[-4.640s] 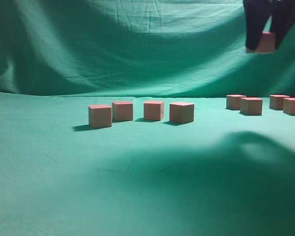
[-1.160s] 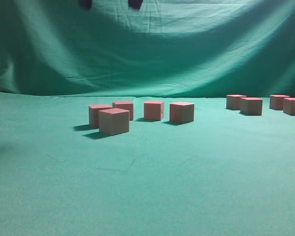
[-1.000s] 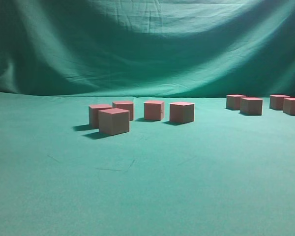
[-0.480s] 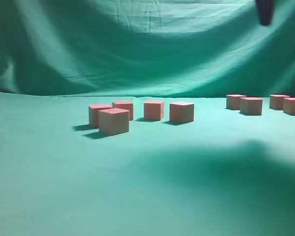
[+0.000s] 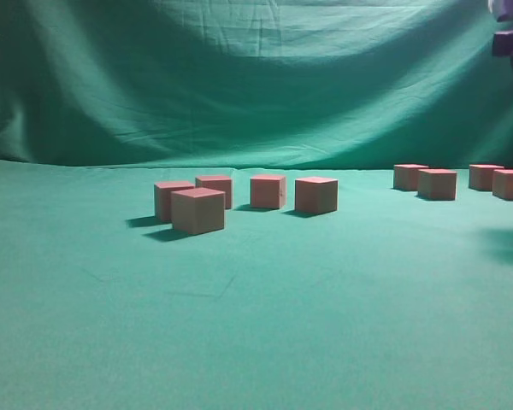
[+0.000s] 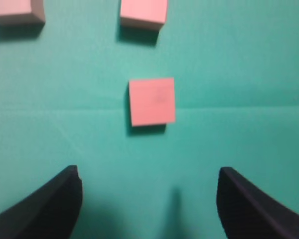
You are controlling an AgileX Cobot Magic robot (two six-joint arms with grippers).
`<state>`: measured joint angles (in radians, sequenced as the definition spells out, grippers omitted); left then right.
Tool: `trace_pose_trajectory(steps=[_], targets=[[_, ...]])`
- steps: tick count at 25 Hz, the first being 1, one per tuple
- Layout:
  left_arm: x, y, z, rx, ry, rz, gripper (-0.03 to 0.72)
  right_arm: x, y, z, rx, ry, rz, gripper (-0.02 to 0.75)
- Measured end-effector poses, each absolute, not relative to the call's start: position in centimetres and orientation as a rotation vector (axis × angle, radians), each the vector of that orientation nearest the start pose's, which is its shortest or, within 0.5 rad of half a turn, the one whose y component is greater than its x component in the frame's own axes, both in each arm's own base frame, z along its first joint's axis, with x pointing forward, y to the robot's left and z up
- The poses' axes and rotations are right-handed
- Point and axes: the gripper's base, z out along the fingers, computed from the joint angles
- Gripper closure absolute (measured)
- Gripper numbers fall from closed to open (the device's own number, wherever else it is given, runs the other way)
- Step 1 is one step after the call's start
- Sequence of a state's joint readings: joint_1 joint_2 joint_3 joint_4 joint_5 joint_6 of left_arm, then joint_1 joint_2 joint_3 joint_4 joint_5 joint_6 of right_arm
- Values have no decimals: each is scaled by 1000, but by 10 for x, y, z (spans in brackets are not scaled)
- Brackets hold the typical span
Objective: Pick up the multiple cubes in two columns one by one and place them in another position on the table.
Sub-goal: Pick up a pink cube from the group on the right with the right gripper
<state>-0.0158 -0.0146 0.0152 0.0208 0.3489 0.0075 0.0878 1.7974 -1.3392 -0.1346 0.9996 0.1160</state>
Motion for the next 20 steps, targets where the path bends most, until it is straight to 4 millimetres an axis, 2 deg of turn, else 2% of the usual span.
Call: trace_pose_trajectory(steps=[10, 20], targets=[[53, 0, 177, 34, 1833, 14, 688, 382, 22, 188, -147, 2907, -151, 187], [53, 0, 177, 34, 1833, 14, 688, 392, 11, 164, -114, 2909, -139, 187]])
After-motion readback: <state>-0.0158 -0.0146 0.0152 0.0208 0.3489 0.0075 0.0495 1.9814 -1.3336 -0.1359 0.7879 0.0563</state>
